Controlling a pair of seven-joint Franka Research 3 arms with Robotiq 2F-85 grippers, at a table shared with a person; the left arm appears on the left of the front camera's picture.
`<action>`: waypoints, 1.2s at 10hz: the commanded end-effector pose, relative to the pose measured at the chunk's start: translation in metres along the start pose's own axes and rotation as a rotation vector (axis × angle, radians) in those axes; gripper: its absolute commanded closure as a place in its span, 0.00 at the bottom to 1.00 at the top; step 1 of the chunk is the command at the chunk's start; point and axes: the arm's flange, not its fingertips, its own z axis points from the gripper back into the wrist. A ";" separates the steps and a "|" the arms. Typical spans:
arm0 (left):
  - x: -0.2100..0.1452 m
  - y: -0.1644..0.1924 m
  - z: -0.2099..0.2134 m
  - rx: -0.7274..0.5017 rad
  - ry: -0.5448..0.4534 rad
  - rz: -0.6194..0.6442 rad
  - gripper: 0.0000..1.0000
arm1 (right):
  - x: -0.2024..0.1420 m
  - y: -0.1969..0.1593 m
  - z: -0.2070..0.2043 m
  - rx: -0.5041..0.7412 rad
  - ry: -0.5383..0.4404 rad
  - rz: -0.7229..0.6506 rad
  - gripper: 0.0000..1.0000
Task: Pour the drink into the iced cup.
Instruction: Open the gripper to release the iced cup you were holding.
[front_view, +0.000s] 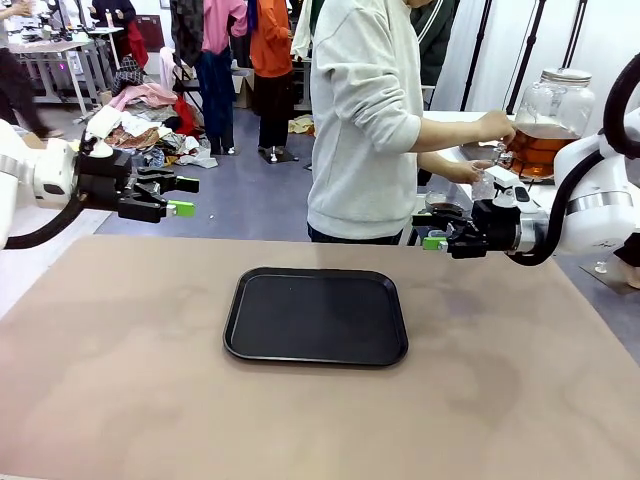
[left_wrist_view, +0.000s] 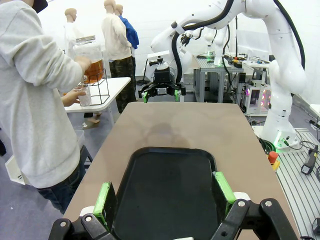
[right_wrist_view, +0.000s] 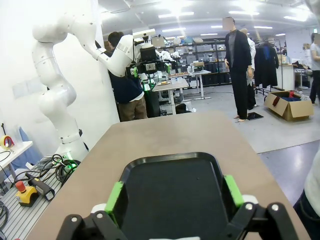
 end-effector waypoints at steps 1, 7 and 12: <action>0.001 -0.001 0.001 0.001 -0.001 -0.004 0.00 | 0.003 -0.001 0.000 -0.001 0.000 0.002 0.00; 0.001 -0.001 0.001 0.001 -0.001 -0.004 0.00 | 0.003 -0.001 0.000 -0.001 0.000 0.002 0.00; 0.001 -0.001 0.001 0.001 -0.001 -0.004 0.00 | 0.003 -0.001 0.000 -0.001 0.000 0.002 0.00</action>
